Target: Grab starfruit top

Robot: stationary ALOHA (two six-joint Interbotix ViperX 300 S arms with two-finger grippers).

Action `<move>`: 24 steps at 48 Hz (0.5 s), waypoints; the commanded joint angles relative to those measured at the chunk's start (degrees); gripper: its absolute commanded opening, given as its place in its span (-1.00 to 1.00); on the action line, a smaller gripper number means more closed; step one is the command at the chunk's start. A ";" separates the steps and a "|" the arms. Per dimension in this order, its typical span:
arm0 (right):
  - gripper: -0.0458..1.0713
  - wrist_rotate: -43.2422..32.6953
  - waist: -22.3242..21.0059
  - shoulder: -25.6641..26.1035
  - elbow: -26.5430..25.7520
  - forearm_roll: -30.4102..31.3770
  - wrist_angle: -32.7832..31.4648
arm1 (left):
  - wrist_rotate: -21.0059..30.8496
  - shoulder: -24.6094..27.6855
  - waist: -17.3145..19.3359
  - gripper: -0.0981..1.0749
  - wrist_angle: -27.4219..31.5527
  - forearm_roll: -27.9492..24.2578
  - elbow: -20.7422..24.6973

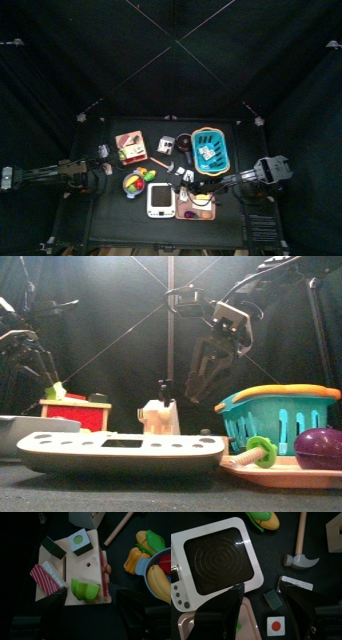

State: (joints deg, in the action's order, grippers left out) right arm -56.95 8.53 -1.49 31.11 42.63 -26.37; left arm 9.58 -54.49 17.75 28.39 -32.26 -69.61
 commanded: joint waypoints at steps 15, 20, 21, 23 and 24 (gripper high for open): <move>0.70 0.09 -0.26 0.97 -1.14 0.18 0.18 | 0.09 2.02 1.14 0.83 -2.37 -3.08 0.35; 0.70 0.09 -0.26 0.88 -1.05 0.18 0.18 | 0.09 2.29 1.14 0.82 -2.29 -3.87 0.35; 0.70 0.09 -0.26 0.88 -1.05 0.18 0.18 | 0.09 2.29 1.14 0.82 -2.37 -3.96 0.35; 0.70 0.09 -0.26 0.88 -1.05 0.18 0.18 | 0.09 2.29 1.23 0.82 -2.20 -4.04 0.35; 0.70 0.09 -0.26 0.88 -1.05 0.18 0.26 | 0.09 2.29 1.14 0.82 -2.11 -4.04 0.35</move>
State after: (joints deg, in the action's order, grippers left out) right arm -56.95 8.44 -1.58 31.11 42.63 -26.28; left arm 9.58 -52.56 18.81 26.46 -35.95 -69.96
